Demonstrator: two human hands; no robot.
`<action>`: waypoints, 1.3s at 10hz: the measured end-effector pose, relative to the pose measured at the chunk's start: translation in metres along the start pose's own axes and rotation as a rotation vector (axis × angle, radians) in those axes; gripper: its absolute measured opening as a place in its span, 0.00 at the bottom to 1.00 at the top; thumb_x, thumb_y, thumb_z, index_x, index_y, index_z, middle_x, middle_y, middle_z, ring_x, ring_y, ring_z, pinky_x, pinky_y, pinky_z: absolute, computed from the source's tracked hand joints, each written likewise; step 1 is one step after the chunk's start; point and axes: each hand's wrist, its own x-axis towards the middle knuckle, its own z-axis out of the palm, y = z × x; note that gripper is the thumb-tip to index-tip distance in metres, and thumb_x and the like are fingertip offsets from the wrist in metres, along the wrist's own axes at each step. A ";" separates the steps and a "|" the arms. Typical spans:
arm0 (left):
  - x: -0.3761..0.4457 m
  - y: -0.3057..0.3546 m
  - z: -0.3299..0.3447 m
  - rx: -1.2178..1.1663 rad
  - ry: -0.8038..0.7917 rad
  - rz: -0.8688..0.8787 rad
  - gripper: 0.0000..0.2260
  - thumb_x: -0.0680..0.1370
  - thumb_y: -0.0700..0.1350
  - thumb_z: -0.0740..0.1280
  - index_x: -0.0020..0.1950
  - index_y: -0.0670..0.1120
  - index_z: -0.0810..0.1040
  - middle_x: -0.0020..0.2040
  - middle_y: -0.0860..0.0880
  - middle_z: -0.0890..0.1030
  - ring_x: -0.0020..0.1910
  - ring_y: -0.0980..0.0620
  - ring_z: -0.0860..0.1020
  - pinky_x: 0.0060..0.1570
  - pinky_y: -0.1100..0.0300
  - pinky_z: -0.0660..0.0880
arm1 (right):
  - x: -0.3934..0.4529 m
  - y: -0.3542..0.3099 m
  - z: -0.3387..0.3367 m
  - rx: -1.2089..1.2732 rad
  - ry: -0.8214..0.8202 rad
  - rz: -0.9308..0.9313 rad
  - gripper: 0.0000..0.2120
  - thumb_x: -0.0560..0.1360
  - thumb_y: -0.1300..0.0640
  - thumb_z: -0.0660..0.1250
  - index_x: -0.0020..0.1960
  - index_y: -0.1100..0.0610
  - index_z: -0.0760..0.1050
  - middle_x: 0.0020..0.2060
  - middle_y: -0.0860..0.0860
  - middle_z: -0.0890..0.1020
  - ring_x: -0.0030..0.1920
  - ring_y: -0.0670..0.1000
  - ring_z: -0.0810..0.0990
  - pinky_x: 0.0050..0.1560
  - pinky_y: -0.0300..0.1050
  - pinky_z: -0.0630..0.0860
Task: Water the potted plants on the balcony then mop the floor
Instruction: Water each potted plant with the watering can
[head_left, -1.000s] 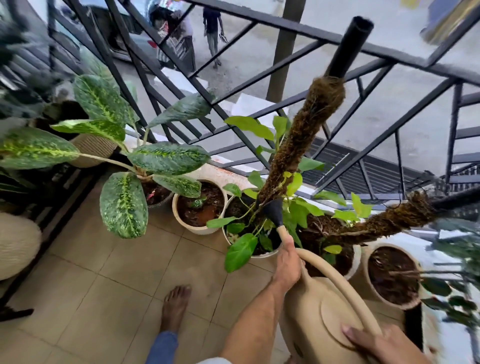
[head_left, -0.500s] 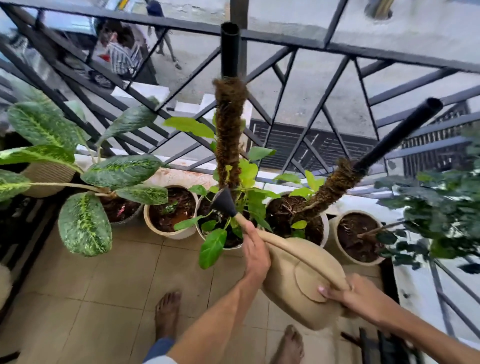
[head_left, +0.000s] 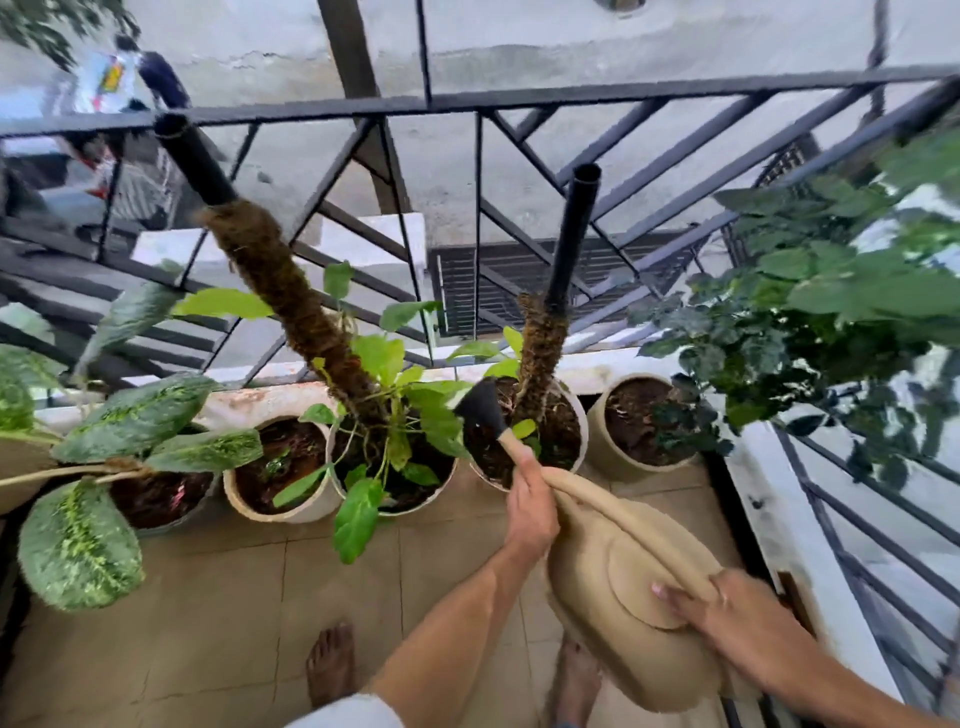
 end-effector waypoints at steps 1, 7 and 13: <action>0.005 0.002 0.032 -0.174 -0.129 -0.141 0.48 0.75 0.79 0.46 0.80 0.45 0.67 0.76 0.42 0.73 0.74 0.43 0.71 0.77 0.47 0.64 | -0.002 0.015 -0.010 -0.046 0.077 0.063 0.22 0.75 0.43 0.74 0.34 0.56 0.69 0.33 0.51 0.75 0.34 0.50 0.75 0.31 0.41 0.63; 0.128 0.026 0.151 -0.358 -0.204 -0.453 0.45 0.76 0.75 0.43 0.70 0.40 0.75 0.62 0.40 0.82 0.63 0.42 0.79 0.70 0.45 0.73 | 0.102 -0.031 -0.113 0.043 -0.120 0.112 0.22 0.77 0.59 0.67 0.26 0.53 0.67 0.24 0.52 0.61 0.20 0.49 0.59 0.25 0.38 0.64; 0.067 0.044 0.080 -0.158 -0.078 -0.151 0.24 0.88 0.50 0.45 0.81 0.40 0.60 0.74 0.33 0.69 0.73 0.36 0.70 0.70 0.52 0.66 | 0.093 0.065 -0.014 0.344 -0.205 0.326 0.27 0.72 0.55 0.79 0.21 0.59 0.71 0.21 0.56 0.67 0.22 0.51 0.68 0.30 0.44 0.61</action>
